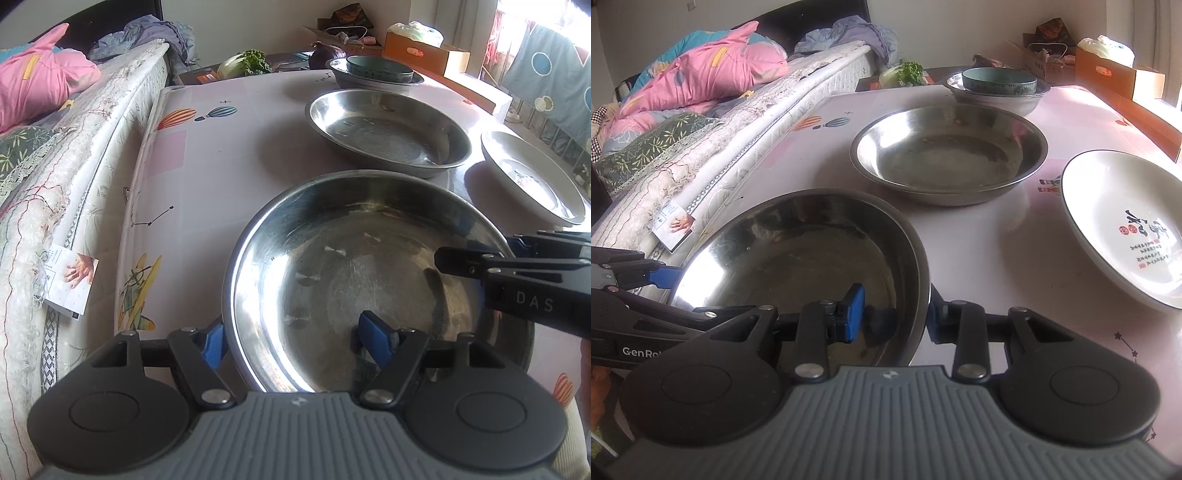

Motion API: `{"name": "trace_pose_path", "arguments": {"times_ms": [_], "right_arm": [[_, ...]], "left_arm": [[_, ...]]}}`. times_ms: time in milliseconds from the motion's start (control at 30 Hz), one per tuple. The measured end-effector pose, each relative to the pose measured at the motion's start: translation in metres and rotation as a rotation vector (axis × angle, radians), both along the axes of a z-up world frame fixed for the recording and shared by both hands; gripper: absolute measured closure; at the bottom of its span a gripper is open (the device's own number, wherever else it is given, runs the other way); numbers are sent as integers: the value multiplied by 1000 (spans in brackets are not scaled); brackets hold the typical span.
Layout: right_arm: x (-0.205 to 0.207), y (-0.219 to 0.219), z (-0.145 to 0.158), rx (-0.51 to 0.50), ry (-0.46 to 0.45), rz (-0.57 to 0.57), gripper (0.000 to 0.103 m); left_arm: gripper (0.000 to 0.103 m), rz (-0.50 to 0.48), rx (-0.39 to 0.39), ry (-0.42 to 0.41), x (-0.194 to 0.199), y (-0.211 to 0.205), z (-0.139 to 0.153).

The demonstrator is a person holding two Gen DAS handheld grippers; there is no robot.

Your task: Organize plates and bowls

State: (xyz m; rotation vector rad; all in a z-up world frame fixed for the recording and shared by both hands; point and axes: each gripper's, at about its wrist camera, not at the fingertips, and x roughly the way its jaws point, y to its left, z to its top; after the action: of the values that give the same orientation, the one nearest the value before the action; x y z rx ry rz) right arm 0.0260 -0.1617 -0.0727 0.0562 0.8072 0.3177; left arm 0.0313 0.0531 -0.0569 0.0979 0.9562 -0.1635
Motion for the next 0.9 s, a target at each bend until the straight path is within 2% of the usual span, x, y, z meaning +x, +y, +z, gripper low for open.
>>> {"name": "trace_pose_path", "arguments": {"times_ms": [900], "right_arm": [[0, -7, 2, 37, 2, -13, 70]], "left_arm": [[30, 8, -11, -5, -1, 0, 6]]}}
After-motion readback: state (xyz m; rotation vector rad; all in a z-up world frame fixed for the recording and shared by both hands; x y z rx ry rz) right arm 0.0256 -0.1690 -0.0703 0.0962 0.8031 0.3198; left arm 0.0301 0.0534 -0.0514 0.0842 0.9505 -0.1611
